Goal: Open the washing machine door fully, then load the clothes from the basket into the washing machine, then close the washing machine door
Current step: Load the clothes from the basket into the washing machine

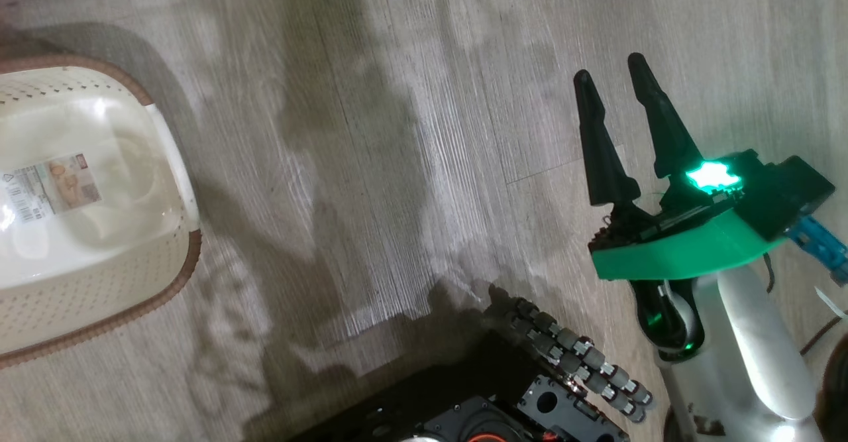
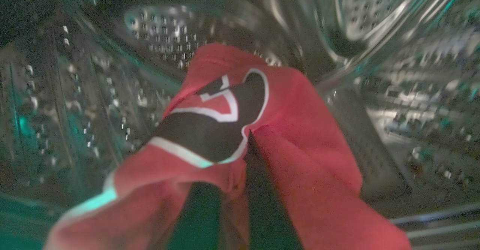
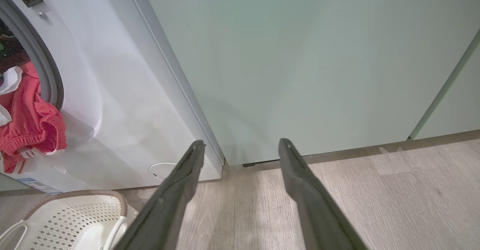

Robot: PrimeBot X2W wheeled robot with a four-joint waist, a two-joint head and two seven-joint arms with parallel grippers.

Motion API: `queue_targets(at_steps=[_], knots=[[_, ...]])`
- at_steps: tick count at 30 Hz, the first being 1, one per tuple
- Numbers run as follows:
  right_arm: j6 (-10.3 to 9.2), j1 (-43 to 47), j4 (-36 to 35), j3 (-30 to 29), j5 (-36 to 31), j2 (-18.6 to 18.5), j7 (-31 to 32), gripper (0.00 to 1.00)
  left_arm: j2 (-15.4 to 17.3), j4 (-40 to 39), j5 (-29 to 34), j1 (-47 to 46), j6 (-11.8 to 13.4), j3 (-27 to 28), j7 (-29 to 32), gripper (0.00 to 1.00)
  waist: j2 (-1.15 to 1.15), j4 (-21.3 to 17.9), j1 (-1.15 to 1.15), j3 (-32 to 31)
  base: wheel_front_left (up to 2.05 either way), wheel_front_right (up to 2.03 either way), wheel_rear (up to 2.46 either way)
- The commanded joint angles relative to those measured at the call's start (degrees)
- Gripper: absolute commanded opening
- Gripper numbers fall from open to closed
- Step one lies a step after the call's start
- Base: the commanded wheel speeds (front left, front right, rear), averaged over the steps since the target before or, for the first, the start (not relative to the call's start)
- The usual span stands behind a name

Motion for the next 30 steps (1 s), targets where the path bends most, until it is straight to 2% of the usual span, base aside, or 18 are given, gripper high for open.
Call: queue_targets(at_steps=[1,5,15,16,17,22,30], knots=[[0.0,0.72,-2.2,1.12,0.25,-0.16,-0.38,1.0,2.98,-2.11,0.39,-3.58,0.12,1.77,-2.16,0.0,0.0,-0.18,-0.01,0.1,0.0,0.0,0.0],[0.0,1.08,-3.23,0.95,-0.24,-0.16,-0.38,1.0,2.24,-0.77,0.81,-4.2,-0.11,2.01,-7.63,0.0,0.0,0.16,-0.01,0.43,0.0,0.0,0.0],[0.0,0.7,-3.01,0.52,-1.15,-0.16,-0.38,1.0,0.88,5.86,-0.28,-0.16,-3.15,0.31,-8.04,0.0,0.0,1.57,-0.01,-0.17,0.0,0.0,0.0],[0.0,0.66,-2.92,0.38,-1.25,-0.16,-0.38,1.0,0.62,6.06,-0.26,0.03,-3.34,0.13,-8.51,0.44,0.0,1.78,-0.01,-0.36,0.0,0.0,0.0],[0.0,0.62,-2.79,0.23,-1.34,-0.16,-0.38,1.0,0.36,6.26,-0.19,0.22,-3.48,-0.1,-8.89,1.0,0.0,2.02,-0.01,-0.54,0.0,0.0,0.0],[0.0,0.39,-2.12,-0.25,-2.35,-0.16,-0.38,1.0,-0.53,6.18,1.56,2.72,-3.75,-2.14,-12.75,1.0,0.0,3.55,-0.01,-2.87,0.0,0.0,0.0],[0.0,1.07,-1.0,-1.45,-4.26,-0.16,-0.38,1.0,-3.97,1.9,1.47,11.6,-1.89,-2.88,-19.74,1.0,0.0,6.71,-0.01,-7.44,0.0,0.0,0.0]])
